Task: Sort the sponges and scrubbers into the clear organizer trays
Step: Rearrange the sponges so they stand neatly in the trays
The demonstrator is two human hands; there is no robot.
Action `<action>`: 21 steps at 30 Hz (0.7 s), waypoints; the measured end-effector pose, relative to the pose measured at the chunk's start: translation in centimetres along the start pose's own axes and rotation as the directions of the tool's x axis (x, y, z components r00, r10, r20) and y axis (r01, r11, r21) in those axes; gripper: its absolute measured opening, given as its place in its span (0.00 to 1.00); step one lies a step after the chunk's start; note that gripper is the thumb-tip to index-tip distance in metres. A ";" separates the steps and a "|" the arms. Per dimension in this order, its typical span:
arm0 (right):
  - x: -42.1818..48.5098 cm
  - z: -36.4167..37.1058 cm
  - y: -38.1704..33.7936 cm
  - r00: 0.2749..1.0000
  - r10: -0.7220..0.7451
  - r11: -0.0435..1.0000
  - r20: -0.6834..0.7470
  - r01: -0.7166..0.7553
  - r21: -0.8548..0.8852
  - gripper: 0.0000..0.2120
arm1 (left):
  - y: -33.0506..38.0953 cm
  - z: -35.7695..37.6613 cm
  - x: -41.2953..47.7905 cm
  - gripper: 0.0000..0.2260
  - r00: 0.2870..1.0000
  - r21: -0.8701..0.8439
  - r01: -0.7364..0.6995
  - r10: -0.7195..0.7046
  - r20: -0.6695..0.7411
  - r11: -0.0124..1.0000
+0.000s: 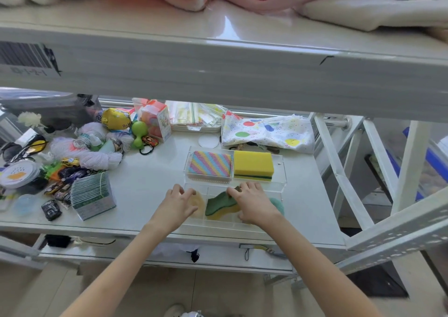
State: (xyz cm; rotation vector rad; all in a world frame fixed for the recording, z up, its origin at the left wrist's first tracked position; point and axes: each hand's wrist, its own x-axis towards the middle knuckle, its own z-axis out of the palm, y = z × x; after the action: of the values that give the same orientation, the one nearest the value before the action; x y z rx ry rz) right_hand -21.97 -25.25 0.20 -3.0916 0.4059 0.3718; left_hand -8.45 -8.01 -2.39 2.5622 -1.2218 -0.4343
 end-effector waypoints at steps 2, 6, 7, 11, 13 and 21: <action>0.1 0.1 0.2 1.000 -0.012 0.999 -0.002 0.012 0.050 0.23 | -0.2 0.4 0.0 0.16 1.000 -0.043 0.014 -0.015 -0.012 0.999; 0.3 -0.4 0.3 0.997 -0.072 0.952 -0.016 0.073 0.296 0.24 | -0.4 0.5 0.4 0.13 0.999 -0.127 0.040 -0.043 -0.022 0.991; 0.2 -0.8 0.0 0.996 -0.088 0.912 -0.018 0.088 0.400 0.24 | -0.5 0.5 0.4 0.12 0.999 -0.138 0.046 -0.049 -0.019 0.989; 0.0 -1.7 -2.1 0.988 -0.131 0.789 -0.085 0.156 0.594 0.23 | -0.8 0.6 0.5 0.12 0.998 -0.176 0.063 -0.068 -0.019 0.982; 0.3 -1.6 -2.9 0.986 -0.108 0.791 -0.124 0.161 0.590 0.24 | -0.8 0.5 0.6 0.11 0.997 -0.201 0.073 -0.078 -0.020 0.977; 2.4 -0.1 -3.7 0.991 -0.068 0.849 -0.114 0.117 0.515 0.24 | -0.9 0.5 1.2 0.10 0.994 -0.229 0.089 -0.102 -0.044 0.969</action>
State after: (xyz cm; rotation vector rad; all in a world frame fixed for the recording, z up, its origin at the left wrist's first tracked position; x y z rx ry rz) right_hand -18.77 -22.28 -0.39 -2.5834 0.2938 0.0903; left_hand -7.31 -8.45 -3.40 2.4267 -0.9714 -0.4895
